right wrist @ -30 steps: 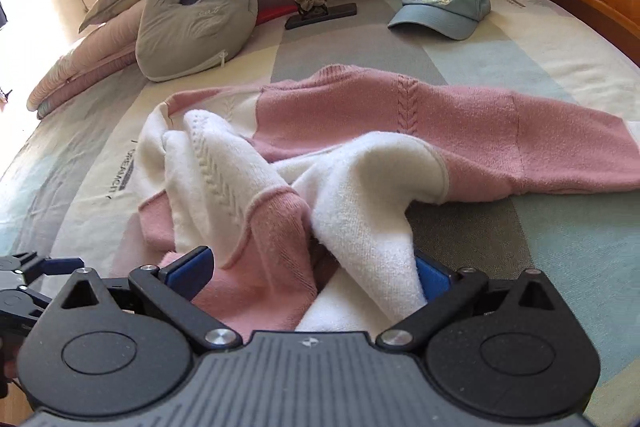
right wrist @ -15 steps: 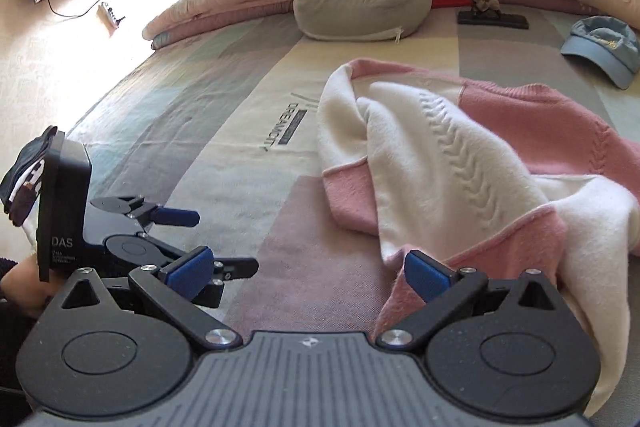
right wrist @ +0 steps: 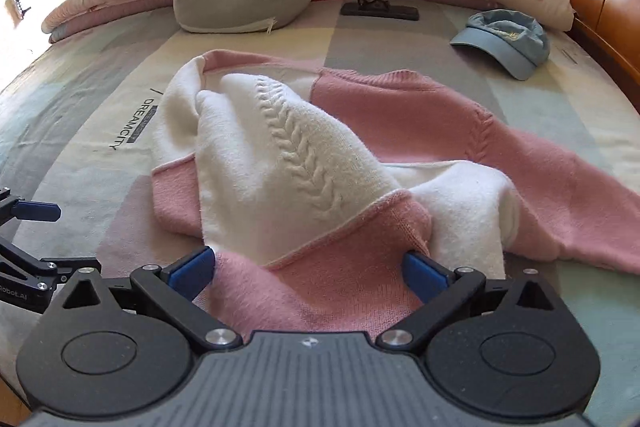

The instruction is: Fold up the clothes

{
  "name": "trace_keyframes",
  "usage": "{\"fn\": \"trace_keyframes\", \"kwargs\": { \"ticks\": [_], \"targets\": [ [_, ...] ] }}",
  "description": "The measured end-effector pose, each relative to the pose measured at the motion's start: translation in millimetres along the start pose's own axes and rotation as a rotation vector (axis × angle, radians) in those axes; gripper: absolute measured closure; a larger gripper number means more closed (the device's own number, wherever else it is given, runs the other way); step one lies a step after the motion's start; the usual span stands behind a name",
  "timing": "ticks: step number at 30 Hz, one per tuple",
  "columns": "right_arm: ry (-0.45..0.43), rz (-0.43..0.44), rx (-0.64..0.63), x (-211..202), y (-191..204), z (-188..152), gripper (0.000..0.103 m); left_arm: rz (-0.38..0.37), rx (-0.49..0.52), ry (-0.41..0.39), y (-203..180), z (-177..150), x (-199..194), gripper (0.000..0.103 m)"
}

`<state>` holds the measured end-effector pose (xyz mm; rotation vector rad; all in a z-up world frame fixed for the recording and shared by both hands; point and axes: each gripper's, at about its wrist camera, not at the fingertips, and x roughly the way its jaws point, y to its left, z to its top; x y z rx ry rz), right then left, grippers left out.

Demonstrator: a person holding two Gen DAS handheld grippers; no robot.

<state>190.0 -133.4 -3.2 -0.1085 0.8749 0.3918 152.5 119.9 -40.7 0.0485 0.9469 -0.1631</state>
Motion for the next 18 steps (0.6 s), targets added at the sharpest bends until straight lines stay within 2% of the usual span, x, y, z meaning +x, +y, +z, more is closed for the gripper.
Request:
{"fn": "trace_keyframes", "kwargs": {
  "ticks": [5, 13, 18],
  "targets": [
    [-0.018, -0.053, 0.01, -2, -10, -4, 0.0, -0.014, 0.03, -0.005, -10, 15, 17, 0.001],
    [-0.033, -0.017, 0.061, -9, -13, -9, 0.0, -0.025, 0.053, 0.017, -25, 30, 52, 0.001],
    [-0.036, 0.029, 0.06, -18, -8, -14, 0.0, -0.023, 0.098, -0.006, -41, 42, 60, 0.001]
  ]
}}
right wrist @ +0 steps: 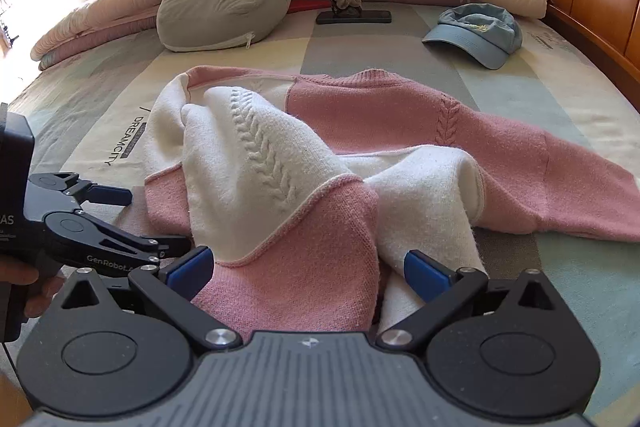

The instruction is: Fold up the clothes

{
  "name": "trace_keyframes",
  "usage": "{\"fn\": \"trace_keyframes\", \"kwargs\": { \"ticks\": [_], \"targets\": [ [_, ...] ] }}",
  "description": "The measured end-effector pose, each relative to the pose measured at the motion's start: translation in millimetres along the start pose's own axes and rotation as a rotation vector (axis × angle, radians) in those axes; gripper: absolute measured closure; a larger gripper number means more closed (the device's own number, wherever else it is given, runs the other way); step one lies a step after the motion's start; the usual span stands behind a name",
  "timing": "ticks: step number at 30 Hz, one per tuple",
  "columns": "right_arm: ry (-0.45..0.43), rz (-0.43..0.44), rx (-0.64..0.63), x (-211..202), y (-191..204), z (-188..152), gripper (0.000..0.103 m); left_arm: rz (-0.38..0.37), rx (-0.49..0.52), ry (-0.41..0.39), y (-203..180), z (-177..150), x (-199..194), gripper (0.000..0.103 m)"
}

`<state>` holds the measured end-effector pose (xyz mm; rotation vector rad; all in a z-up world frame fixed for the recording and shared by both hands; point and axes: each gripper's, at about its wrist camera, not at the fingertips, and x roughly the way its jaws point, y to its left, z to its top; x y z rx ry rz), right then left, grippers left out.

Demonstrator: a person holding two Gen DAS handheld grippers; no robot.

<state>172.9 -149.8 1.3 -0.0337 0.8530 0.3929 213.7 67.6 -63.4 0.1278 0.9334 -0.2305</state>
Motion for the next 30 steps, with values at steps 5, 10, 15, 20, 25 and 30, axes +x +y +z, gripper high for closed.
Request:
{"fn": "trace_keyframes", "kwargs": {
  "ticks": [5, 10, 15, 20, 25, 30],
  "targets": [
    [0.012, 0.046, -0.046, -3, 11, -7, 0.0, -0.01, -0.03, 0.001, 4, 6, 4, 0.001],
    [0.071, -0.003, -0.172, 13, 35, -20, 0.0, -0.029, -0.074, -0.005, 7, 7, 3, 0.001],
    [0.084, -0.2, -0.363, 37, 54, -30, 0.0, -0.041, -0.083, 0.002, 6, 7, 0, 0.001],
    [0.015, -0.325, -0.314, 28, 22, -17, 0.0, -0.04, -0.079, -0.025, 7, 4, -14, 0.001],
    [-0.037, -0.326, -0.134, 11, -25, 11, 0.0, -0.078, -0.057, -0.046, 1, 8, -26, 0.001],
    [-0.036, -0.309, -0.059, 9, -45, 20, 0.0, -0.121, 0.01, -0.053, -19, 14, -26, 0.001]
  ]
}}
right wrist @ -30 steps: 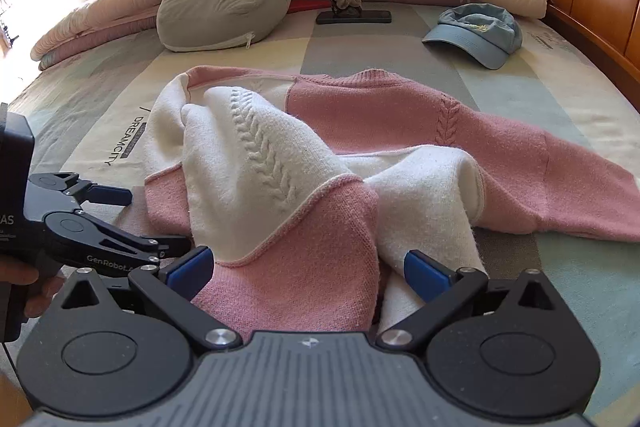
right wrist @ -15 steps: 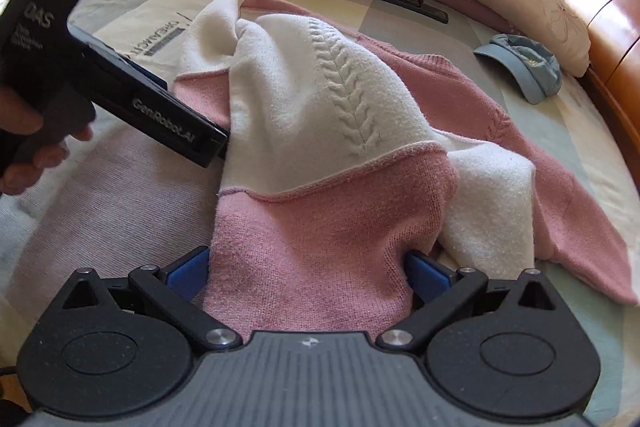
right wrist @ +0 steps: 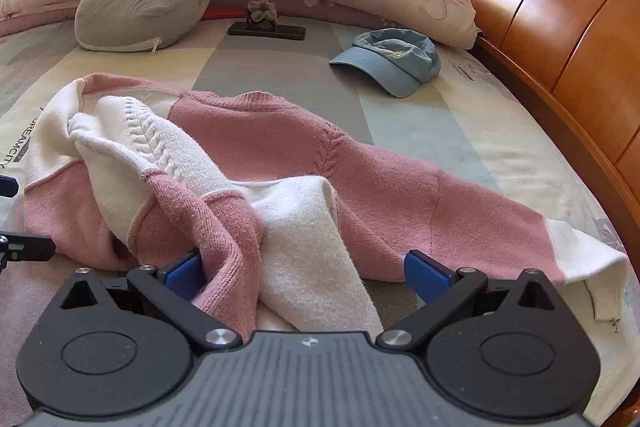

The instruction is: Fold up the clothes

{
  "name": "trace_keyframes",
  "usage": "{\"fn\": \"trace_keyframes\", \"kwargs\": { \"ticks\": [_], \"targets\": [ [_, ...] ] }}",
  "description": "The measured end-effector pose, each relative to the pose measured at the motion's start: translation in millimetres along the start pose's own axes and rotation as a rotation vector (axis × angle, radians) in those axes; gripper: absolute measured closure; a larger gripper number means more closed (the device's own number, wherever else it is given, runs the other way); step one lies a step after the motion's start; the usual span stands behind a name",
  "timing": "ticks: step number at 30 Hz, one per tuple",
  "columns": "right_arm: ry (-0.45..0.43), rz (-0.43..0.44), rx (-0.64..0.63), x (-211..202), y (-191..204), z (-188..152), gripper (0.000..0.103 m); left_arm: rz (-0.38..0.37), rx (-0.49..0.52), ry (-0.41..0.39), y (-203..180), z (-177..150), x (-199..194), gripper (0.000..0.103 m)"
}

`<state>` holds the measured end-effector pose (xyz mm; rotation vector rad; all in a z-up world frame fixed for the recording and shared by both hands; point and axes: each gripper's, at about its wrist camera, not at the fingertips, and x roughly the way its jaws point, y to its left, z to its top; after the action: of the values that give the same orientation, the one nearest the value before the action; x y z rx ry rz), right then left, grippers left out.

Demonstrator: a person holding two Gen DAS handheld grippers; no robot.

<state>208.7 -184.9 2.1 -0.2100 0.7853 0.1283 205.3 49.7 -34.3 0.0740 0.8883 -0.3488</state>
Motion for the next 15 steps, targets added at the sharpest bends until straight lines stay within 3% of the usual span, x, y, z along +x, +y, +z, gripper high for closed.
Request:
{"fn": "trace_keyframes", "kwargs": {
  "ticks": [4, 8, 11, 15],
  "targets": [
    [0.003, 0.011, 0.019, 3, -1, -2, 0.0, -0.039, 0.027, 0.01, -21, 6, 14, 0.001],
    [0.002, 0.013, 0.015, 2, 1, -4, 0.0, 0.022, 0.012, 0.023, -37, 16, 34, 0.001],
    [0.008, 0.022, 0.022, 1, 1, -4, 0.0, 0.118, 0.014, 0.034, -42, 21, 47, 0.001],
    [0.017, 0.042, 0.015, -3, 3, -5, 0.0, 0.192, 0.049, 0.066, -36, 17, 45, 0.001]
  ]
}}
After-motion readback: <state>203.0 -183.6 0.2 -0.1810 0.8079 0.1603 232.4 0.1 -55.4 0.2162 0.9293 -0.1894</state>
